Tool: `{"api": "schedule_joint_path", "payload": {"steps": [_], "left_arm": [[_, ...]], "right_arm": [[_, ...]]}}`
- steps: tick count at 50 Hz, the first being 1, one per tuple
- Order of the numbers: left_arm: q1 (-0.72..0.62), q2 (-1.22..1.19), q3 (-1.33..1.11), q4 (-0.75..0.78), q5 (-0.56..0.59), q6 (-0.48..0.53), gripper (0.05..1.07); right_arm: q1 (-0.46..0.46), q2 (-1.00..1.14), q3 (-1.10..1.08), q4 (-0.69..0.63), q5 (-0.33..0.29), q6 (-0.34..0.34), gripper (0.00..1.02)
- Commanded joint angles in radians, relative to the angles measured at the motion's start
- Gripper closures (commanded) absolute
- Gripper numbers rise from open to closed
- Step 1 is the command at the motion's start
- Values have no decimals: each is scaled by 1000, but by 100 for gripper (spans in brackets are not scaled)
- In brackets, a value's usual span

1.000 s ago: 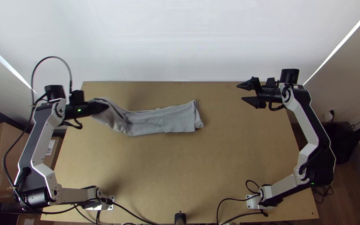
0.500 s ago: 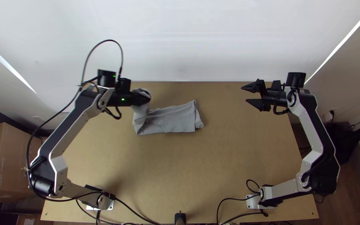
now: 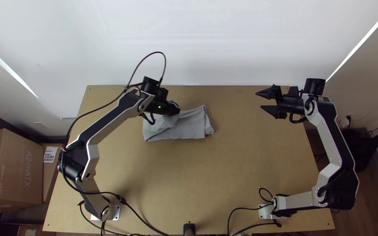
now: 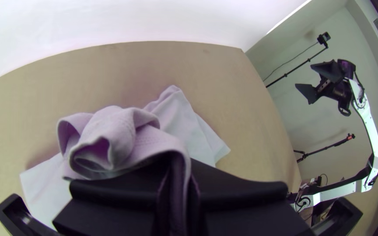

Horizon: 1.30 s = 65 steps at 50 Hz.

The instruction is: Fold the t-shirt

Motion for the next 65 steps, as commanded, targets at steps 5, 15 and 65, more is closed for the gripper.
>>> {"api": "schedule_joint_path", "payload": {"steps": [5, 15, 65], "left_arm": [[-70, 114, 112, 14, -32, -32, 105], [-156, 332, 322, -72, -91, -32, 31], [200, -380, -135, 223, -393, 166, 9]], "right_arm": [[4, -29, -14, 3, 10, 10, 4], [4, -46, -30, 3, 19, 9, 4], [438, 408, 52, 118, 148, -113, 4]]}}
